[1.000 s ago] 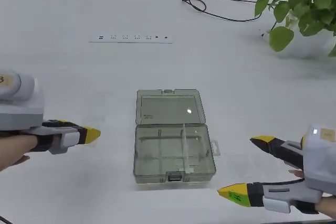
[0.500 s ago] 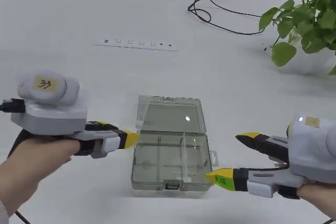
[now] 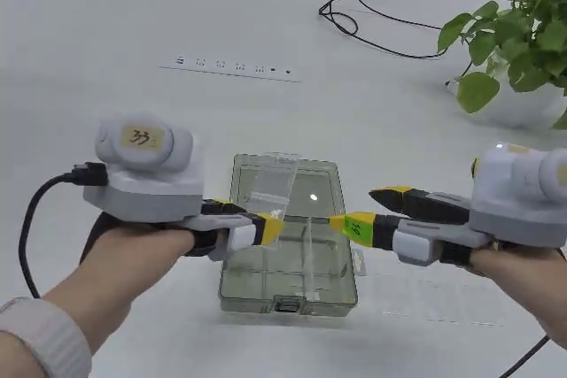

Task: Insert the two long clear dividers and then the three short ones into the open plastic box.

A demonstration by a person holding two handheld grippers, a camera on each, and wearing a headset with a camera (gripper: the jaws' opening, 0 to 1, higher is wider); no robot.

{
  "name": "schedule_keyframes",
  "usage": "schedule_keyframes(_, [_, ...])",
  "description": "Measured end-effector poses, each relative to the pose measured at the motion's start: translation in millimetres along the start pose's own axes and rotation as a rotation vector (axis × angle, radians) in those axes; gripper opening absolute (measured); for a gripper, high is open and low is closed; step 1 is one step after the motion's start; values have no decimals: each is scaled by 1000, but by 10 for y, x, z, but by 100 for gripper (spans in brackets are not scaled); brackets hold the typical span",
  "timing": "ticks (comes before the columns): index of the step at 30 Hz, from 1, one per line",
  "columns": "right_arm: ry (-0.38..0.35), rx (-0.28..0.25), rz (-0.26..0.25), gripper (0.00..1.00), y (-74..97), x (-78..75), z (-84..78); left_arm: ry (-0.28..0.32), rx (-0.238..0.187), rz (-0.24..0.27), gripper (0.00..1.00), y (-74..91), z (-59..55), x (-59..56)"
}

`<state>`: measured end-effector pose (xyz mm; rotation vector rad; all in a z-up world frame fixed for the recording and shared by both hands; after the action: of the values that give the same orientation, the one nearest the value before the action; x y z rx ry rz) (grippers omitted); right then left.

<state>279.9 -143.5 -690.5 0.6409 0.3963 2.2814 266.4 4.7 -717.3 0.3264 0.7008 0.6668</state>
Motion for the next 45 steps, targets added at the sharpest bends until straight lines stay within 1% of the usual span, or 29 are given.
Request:
schedule_keyframes(2, [-3,13,-2,57,-34,-6,18,12,-9,-12,30,-36,-4,-40])
schedule_keyframes(4, [-10,4,5,51,-63,6,51,10,-10,-18,30,-60,-16,-77])
schedule_keyframes(6, [-44,8,22,47,-100,35,74,11,-12,-26,30,-81,-26,-115])
schedule_keyframes(9, [-70,-2,38,37,-132,99,110,14,-16,-31,30,-100,-32,-144])
schedule_keyframes(11, [-89,3,37,34,-163,112,119,18,-19,-33,30,-106,-38,-157])
schedule_keyframes(13, [-122,33,32,28,-192,118,98,22,-24,-34,30,-112,-41,-168])
schedule_keyframes(14, [-145,48,41,24,-197,135,83,22,-26,-34,30,-112,-43,-172])
schedule_keyframes(17, [-166,64,33,19,-237,200,57,25,-38,-32,30,-114,-43,-177])
schedule_keyframes(18, [-184,80,24,16,-243,205,40,26,-43,-29,30,-112,-44,-182])
schedule_keyframes(19, [-201,80,26,15,-257,231,39,15,-49,-21,30,-110,-45,-188])
schedule_keyframes(20, [-214,89,17,13,-265,235,30,19,-53,-22,30,-113,-47,-188])
schedule_keyframes(21, [-216,87,12,11,-272,238,34,25,-58,-24,30,-116,-46,-192])
schedule_keyframes(22, [-218,80,12,9,-278,248,44,29,-63,-25,30,-115,-50,-202])
schedule_keyframes(23, [-242,91,16,7,-286,225,44,29,-67,-19,30,-117,-58,-206])
schedule_keyframes(24, [-247,92,15,6,-295,226,47,28,-69,-16,30,-120,-63,-202])
schedule_keyframes(25, [-241,94,15,4,-306,258,51,34,-75,-15,30,-125,-65,-203])
schedule_keyframes(29, [-252,95,2,3,-304,289,59,75,-99,-11,30,-131,-75,-198])
schedule_keyframes(30, [-253,97,-6,3,-306,294,59,73,-101,-8,30,-134,-76,-198])
schedule_keyframes(32, [-252,103,-6,3,-304,305,58,73,-103,-1,30,-145,-84,-206])
schedule_keyframes(35, [-263,115,-5,2,-290,317,68,89,-110,0,30,-164,-91,-229])
schedule_keyframes(37, [-256,124,-18,2,-276,307,73,95,-115,-2,30,-176,-99,-235])
schedule_keyframes(38, [-273,141,-16,2,-266,311,65,94,-111,-3,30,-186,-109,-239])
schedule_keyframes(39, [-270,142,-29,2,-264,294,66,103,-115,-7,30,-190,-108,-245])
schedule_keyframes(41, [-279,154,-27,2,-250,298,72,103,-116,-10,30,-202,-110,-253])
schedule_keyframes(42, [-276,159,-38,2,-243,288,73,103,-119,-15,30,-210,-113,-259])
schedule_keyframes(43, [-276,160,-34,2,-235,288,86,98,-127,-20,30,-214,-109,-262])
schedule_keyframes(45, [-271,175,-38,2,-225,292,76,65,-127,-47,31,-223,-116,-280])
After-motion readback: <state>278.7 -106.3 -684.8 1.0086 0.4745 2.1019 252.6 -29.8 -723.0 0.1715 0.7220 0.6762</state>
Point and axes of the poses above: the centre of the closed fingertips' face, and the gripper's own axes: y roughly backward along the fingers, x roughly to its left, z roughly out of its top, the point moved 5 cm from there along y, roughly backward along the fingers, and after that the axes turned 6 degrees about -z, right-handed, at the moved point
